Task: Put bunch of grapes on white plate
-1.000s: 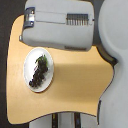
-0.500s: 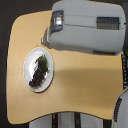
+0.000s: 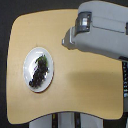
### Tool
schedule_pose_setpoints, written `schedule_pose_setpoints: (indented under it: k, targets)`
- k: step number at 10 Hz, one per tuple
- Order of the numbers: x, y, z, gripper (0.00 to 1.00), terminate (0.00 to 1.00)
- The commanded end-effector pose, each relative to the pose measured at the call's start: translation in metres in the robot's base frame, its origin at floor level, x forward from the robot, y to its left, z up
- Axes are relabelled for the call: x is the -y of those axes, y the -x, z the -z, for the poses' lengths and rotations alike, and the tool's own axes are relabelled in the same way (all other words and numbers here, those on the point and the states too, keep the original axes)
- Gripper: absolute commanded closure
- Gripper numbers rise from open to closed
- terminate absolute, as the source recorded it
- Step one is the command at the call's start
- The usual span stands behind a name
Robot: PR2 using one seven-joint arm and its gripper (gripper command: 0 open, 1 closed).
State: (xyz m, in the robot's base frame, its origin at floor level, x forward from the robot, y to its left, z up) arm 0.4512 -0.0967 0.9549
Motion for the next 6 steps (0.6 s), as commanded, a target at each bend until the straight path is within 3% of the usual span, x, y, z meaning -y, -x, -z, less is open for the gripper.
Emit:
schedule_pose_setpoints:
  k: [1, 5, 6]
  targets:
    - [0.083, -0.014, -0.007, 0.0, 0.0]
    - [0.096, -0.026, -0.012, 0.0, 0.0]
    - [0.096, -0.025, -0.01, 0.0, 1.0]
